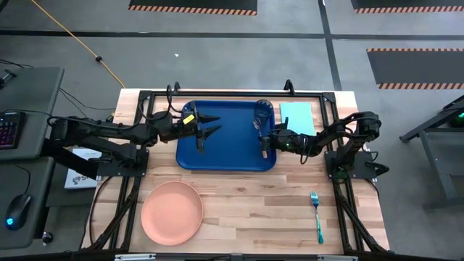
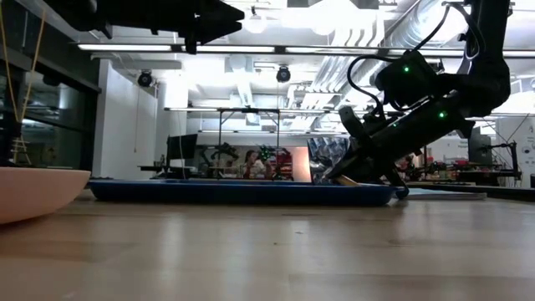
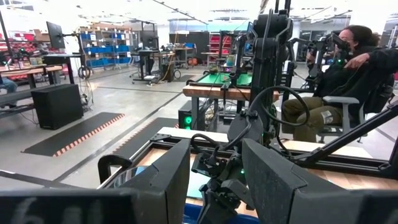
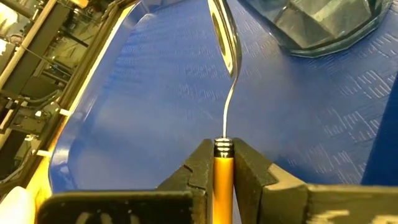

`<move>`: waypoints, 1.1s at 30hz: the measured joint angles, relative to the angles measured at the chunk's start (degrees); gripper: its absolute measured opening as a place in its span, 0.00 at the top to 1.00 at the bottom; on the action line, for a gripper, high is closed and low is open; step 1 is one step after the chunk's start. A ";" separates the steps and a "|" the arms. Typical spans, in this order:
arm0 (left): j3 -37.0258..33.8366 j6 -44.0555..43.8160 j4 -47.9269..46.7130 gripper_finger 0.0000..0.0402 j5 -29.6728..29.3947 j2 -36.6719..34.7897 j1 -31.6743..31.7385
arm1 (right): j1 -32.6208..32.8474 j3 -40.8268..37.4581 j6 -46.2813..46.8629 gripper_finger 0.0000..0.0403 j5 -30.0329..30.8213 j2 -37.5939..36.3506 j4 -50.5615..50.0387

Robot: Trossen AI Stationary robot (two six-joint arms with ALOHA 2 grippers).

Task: Pick and place plate/cup/fork/spoon on tray
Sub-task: Put the spoon to the left of the blue serving tray

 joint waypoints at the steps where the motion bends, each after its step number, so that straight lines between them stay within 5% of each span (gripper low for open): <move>1: 0.00 0.00 0.00 0.66 0.00 0.00 0.00 | 0.00 0.00 -0.01 0.93 0.00 0.02 -0.01; 11: 0.00 -0.03 -0.20 0.66 0.00 0.00 0.02 | 0.02 0.00 -0.12 0.93 0.34 0.02 -1.88; 25: 0.00 -0.03 -0.44 0.66 -0.02 0.00 0.02 | 0.02 0.00 -1.45 0.78 3.37 0.00 -4.68; 33: -0.02 -0.03 -0.70 0.66 -0.02 0.02 0.02 | -0.04 -0.22 -8.72 0.78 3.28 -1.27 -4.73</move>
